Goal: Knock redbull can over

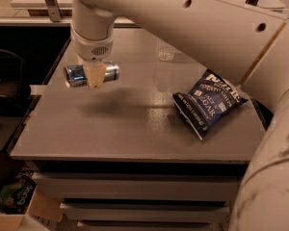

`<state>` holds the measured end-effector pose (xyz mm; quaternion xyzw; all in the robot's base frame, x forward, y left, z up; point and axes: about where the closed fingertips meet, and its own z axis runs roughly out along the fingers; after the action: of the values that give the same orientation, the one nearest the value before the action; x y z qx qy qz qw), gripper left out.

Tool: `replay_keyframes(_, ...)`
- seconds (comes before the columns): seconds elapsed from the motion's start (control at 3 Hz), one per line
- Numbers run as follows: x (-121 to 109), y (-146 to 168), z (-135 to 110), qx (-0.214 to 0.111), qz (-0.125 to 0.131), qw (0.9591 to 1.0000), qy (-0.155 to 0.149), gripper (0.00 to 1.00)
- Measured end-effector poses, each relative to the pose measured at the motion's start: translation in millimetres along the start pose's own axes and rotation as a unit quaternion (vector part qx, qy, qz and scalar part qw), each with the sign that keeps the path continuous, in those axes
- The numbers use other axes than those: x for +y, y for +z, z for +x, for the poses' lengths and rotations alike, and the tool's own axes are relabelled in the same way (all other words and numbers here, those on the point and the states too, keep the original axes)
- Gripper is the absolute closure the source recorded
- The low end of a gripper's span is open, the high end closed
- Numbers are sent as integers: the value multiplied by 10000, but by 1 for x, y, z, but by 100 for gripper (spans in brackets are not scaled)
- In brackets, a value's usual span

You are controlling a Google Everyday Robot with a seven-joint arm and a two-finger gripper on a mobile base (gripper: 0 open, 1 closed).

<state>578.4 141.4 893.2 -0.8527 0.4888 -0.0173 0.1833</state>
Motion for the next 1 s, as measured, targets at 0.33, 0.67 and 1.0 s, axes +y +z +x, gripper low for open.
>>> replay_keyframes(0.33, 9, 14, -11, 130, -267, 9991, -306, 100)
replay_keyframes(0.67, 14, 27, -19, 184, -491, 9977, -434, 100)
replay_keyframes(1.0, 16, 39, -22, 193, -667, 9969, -362, 100)
